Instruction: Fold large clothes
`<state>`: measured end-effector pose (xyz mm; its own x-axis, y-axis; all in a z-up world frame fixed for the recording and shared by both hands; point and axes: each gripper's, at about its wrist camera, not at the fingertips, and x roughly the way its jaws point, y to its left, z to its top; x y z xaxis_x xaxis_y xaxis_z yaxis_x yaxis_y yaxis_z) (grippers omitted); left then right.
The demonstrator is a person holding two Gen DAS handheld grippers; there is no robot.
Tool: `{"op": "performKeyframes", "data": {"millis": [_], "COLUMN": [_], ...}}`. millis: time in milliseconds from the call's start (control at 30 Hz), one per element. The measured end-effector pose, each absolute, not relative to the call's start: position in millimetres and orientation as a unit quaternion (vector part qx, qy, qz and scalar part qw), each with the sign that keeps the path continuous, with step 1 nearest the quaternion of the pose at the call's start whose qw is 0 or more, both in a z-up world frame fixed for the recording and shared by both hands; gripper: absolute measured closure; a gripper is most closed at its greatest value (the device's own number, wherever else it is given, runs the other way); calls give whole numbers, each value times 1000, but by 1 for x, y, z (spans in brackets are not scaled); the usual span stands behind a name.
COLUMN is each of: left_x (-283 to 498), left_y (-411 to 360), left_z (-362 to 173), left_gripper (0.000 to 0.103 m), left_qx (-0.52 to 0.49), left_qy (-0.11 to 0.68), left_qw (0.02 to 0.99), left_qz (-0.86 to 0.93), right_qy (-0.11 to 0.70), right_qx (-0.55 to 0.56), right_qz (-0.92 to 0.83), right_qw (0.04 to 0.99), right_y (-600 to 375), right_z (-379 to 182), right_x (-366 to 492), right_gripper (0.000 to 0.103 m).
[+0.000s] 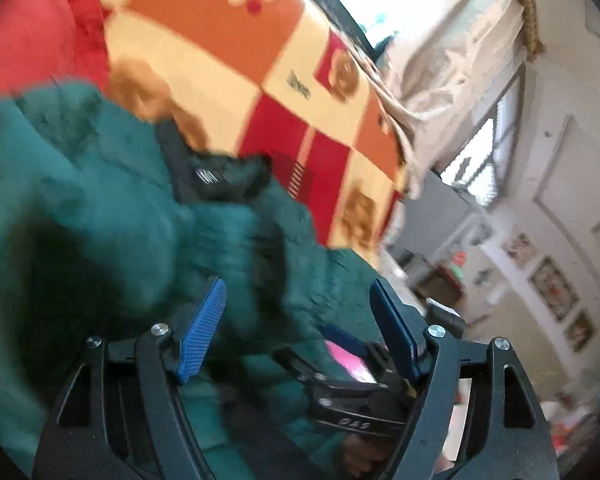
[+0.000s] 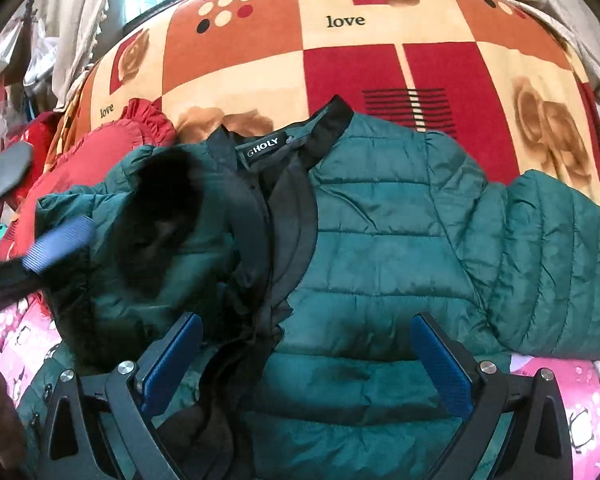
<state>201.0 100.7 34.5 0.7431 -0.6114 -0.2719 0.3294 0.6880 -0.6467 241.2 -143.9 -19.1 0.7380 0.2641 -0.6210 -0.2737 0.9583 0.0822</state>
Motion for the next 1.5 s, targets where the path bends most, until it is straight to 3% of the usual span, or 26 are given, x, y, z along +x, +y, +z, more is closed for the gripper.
{"op": "performKeyframes", "data": {"millis": [200, 367, 567, 700, 733, 800, 833, 967, 1067, 1200, 1233, 1367, 1500], "left_x": [179, 186, 193, 190, 190, 193, 194, 196, 194, 190, 190, 187, 186], "left_y": [146, 150, 174, 178, 178, 176, 176, 178, 177, 171, 168, 165, 175], "left_z": [43, 31, 6, -3, -5, -7, -8, -10, -6, 5, 6, 13, 13], "left_gripper": [28, 28, 28, 28, 28, 28, 28, 27, 27, 27, 27, 27, 27], "left_qx": [-291, -250, -302, -299, -299, -298, -297, -300, -302, -295, -291, -285, -298], "left_qy": [182, 212, 237, 252, 254, 258, 260, 260, 254, 230, 227, 211, 200], "left_qw": [932, 944, 922, 917, 916, 915, 914, 913, 914, 925, 928, 934, 931], "left_qz": [-115, 16, 50, 82, 84, 87, 90, 97, 92, 61, 59, 47, 63], "right_qy": [328, 359, 455, 431, 421, 399, 388, 352, 329, 266, 248, 227, 269], "right_qx": [8, 33, 152, 225, 236, 245, 249, 214, 169, 115, 117, 153, 214], "right_qz": [187, 207, 206, 238, 255, 284, 301, 314, 300, 205, 184, 123, 139], "right_qw": [926, 909, 853, 841, 838, 837, 835, 855, 879, 935, 944, 954, 929], "right_y": [-138, -132, -147, -157, -157, -156, -155, -148, -146, -173, -183, -228, -262], "right_z": [-16, -29, -69, -72, -71, -68, -66, -49, -29, 16, 25, 32, 8], "right_x": [239, 254, 300, 314, 318, 322, 322, 312, 301, 287, 284, 285, 298], "right_gripper": [0, 0, 0, 0, 3, 31, 53, 76, 85, 86, 93, 98, 99]}}
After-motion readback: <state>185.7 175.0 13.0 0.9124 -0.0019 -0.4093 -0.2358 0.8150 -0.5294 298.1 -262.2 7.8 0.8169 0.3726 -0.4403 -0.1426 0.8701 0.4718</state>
